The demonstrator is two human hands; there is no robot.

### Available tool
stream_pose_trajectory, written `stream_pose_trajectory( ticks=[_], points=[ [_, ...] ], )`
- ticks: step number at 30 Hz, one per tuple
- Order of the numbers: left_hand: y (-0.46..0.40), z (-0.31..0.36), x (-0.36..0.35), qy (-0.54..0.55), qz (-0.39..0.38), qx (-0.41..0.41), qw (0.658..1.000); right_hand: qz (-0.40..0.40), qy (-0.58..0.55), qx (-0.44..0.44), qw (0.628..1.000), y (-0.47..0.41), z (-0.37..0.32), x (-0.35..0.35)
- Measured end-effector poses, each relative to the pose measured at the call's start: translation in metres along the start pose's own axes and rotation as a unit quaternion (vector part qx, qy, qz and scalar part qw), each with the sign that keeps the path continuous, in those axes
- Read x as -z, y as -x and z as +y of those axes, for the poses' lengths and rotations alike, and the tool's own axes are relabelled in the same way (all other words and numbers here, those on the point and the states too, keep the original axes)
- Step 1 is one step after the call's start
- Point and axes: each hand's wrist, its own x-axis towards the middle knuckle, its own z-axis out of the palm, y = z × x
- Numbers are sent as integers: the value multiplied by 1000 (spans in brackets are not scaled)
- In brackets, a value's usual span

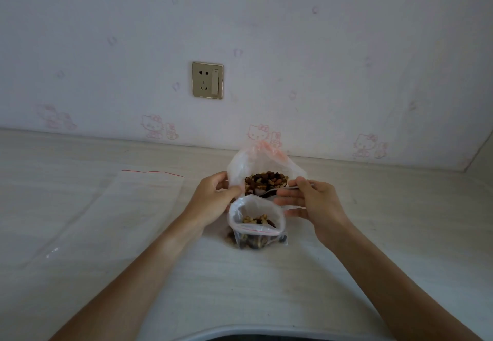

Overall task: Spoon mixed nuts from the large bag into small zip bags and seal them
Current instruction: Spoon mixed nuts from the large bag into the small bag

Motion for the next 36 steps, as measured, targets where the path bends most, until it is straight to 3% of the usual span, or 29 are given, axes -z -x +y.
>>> stream_pose_trajectory(
  ticks=[10,23,36],
  points=[
    [2,-2,0,16,-33,0,999,-18,-12,-31,999,-2,1,-1],
    [2,-1,-2,28,-14,11,999,-18,-43,-56,997,-5,5,-1],
    [1,4,5,44,5,32,999,-23,-54,11,998,4,-15,17]
  ],
)
